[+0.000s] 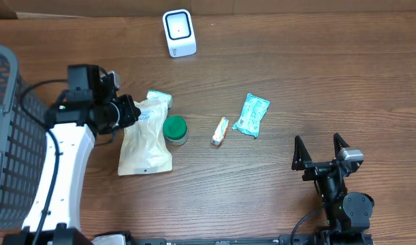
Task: Scan the item barcode
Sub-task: 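Place the clear plastic bag on the table left of the jar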
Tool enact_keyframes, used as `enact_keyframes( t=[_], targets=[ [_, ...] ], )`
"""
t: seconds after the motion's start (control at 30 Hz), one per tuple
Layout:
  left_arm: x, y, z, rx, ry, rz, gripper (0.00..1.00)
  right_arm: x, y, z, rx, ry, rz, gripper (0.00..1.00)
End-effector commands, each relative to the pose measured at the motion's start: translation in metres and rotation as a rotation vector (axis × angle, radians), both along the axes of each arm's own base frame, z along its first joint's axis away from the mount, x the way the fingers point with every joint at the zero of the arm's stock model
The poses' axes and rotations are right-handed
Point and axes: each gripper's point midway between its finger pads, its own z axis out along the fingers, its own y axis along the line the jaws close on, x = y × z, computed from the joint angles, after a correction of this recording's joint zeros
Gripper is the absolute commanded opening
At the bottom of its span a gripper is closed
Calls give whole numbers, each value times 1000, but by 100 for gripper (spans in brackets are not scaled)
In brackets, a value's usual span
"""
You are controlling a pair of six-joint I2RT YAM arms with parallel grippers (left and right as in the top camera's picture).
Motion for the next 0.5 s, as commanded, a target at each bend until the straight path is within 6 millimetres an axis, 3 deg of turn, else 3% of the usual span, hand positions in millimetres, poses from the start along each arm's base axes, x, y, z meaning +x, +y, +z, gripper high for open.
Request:
enact_keyframes(
  t=[0.0, 0.07, 0.23, 0.3, 0.47],
  targets=[
    [-3, 0, -20, -22, 48, 61, 4, 0, 0, -2, -1, -3, -4, 100],
    [-2, 0, -22, -19, 48, 55, 7, 0, 0, -2, -1, -3, -4, 100],
    [8, 1, -7, 6, -12, 6, 41, 0, 0, -2, -1, -3, -4, 100],
    [14, 1, 7, 22, -53, -22, 52, 0, 0, -2, -1, -3, -4, 100],
    [29, 3, 62, 82, -178, -112, 76, 0, 0, -2, -1, -3, -4, 100]
  ],
)
